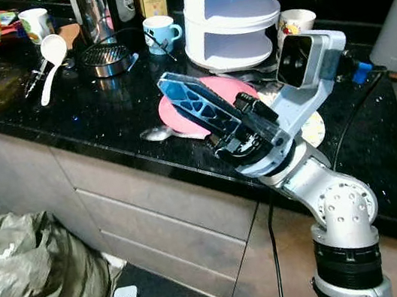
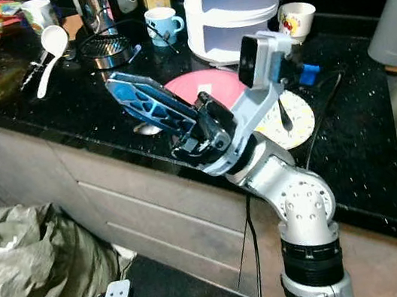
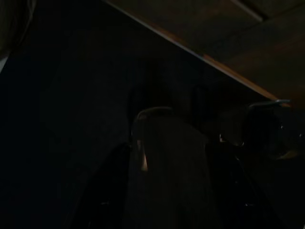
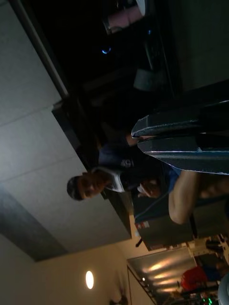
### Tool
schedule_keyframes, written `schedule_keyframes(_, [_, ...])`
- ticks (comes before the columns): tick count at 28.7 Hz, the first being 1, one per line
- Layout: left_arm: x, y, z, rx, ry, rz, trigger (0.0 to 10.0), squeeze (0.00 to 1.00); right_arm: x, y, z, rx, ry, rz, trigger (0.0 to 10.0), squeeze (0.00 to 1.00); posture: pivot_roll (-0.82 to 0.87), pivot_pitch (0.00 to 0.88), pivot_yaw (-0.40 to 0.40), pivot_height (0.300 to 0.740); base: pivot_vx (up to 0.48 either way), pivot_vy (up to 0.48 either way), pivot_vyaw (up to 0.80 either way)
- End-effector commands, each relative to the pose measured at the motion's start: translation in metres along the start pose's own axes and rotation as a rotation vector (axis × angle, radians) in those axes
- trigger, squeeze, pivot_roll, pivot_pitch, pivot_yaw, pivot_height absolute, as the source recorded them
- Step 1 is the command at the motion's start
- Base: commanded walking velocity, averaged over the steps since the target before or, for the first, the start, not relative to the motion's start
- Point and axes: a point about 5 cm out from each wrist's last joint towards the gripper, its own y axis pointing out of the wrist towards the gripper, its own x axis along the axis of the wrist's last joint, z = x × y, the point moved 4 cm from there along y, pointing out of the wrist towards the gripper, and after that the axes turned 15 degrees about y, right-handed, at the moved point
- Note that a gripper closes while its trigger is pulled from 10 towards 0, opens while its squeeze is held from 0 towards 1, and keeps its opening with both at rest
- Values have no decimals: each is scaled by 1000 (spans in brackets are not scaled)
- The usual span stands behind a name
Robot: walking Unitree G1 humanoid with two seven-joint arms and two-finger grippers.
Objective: Kitchen organization
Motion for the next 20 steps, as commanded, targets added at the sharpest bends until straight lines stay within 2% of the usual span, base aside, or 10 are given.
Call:
schedule_keyframes(1, [-6,0,-2,-7,3,24,10000,0,-1,0,4,6,-6,7,10000,0,-5,31,-34,740,-337,0,0])
schedule_keyframes(6, [-5,0,0,4,3,20,10000,0,-11,1,-3,-42,-38,55,10000,0,-6,33,-31,740,-108,0,0])
schedule_keyframes(20, [-3,0,0,4,9,13,10000,0,-17,1,-2,-35,-41,74,10000,0,-9,37,-31,740,0,0,0])
